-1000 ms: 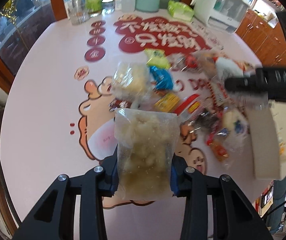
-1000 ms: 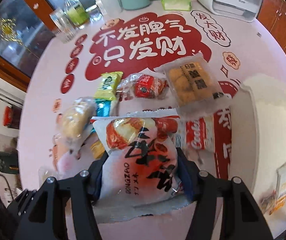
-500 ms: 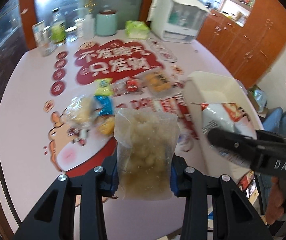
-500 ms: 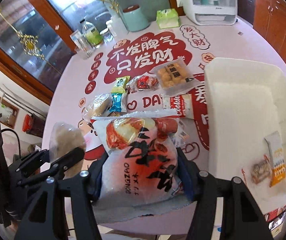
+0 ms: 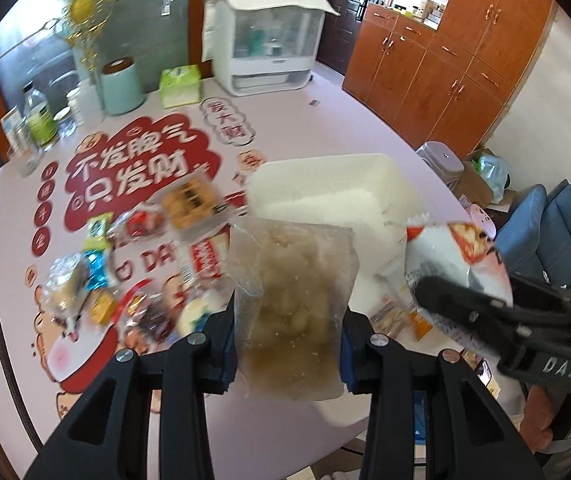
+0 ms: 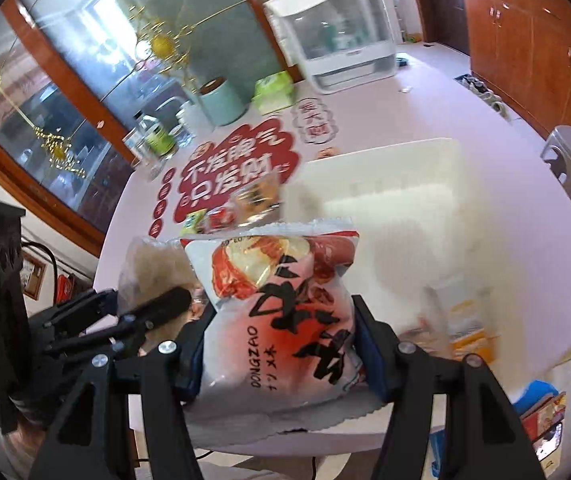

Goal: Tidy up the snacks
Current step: 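Carry both bags over the white tray and release them inside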

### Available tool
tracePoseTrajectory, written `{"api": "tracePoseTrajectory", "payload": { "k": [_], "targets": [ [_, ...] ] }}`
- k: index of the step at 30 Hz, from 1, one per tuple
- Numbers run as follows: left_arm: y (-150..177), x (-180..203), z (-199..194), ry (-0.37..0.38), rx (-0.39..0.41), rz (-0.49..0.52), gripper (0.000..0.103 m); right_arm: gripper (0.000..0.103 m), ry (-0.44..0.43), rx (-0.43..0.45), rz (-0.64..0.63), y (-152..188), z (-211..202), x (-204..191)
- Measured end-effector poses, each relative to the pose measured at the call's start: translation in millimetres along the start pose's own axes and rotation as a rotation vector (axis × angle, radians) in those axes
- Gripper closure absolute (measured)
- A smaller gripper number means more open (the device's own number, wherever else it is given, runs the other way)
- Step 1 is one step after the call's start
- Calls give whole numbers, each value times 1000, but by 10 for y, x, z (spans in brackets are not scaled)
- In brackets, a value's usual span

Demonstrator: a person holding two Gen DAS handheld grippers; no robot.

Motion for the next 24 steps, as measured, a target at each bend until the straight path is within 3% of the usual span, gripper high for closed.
{"api": "tracePoseTrajectory", "payload": {
  "k": [10,24],
  "targets": [
    [-331,688,408,-42,-7,-30,65,41,-25,-37,-38,-86,28,727],
    [-659,872,832,-153,-30,-73,65,40,-70,-103,-115,-281,348,999]
  ]
}}
Point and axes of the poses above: each gripper's, at about its wrist camera, not at the fingertips, and z roughly the way its jaws point, x to its right, y to its underside, the point moved 2 cm from there along z, roughly the way its jaws point, and after that the axes turned 8 degrees about -z, right-handed, at the moved point
